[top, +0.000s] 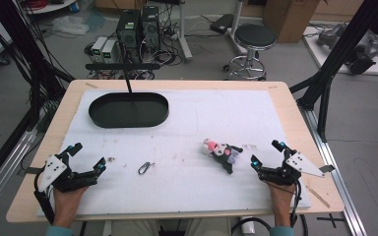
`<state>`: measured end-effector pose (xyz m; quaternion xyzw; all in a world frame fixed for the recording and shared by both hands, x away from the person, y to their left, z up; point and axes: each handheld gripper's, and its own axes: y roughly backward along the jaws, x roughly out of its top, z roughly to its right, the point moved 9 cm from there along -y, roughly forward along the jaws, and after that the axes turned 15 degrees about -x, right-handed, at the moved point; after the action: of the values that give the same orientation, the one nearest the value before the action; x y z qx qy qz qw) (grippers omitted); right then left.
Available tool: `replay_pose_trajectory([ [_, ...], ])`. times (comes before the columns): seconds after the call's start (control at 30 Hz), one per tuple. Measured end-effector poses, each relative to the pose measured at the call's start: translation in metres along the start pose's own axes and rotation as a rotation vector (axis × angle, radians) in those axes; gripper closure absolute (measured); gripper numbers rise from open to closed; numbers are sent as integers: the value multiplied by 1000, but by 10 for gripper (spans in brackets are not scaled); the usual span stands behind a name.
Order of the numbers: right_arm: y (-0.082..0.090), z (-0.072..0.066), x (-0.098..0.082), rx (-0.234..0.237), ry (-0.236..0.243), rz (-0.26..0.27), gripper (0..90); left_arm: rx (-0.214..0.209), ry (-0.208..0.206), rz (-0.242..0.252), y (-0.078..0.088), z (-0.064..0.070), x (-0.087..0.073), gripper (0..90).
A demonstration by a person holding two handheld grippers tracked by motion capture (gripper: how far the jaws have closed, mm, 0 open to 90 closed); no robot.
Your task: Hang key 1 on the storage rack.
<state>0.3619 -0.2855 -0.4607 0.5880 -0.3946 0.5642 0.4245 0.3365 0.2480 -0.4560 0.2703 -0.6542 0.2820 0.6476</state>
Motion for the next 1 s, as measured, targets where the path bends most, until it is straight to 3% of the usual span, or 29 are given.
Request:
replay_pose_trajectory([
  [0.63, 0, 0, 1, 2, -6, 7, 11, 1, 9, -8, -1, -1, 0, 20],
  [0.87, -3, -1, 1, 30, -9, -31, 11, 0, 8, -8, -1, -1, 0, 20],
  [1.0, -4, -6, 9, 66, 17, -50, 11, 0, 7, -8, -1, -1, 0, 20],
])
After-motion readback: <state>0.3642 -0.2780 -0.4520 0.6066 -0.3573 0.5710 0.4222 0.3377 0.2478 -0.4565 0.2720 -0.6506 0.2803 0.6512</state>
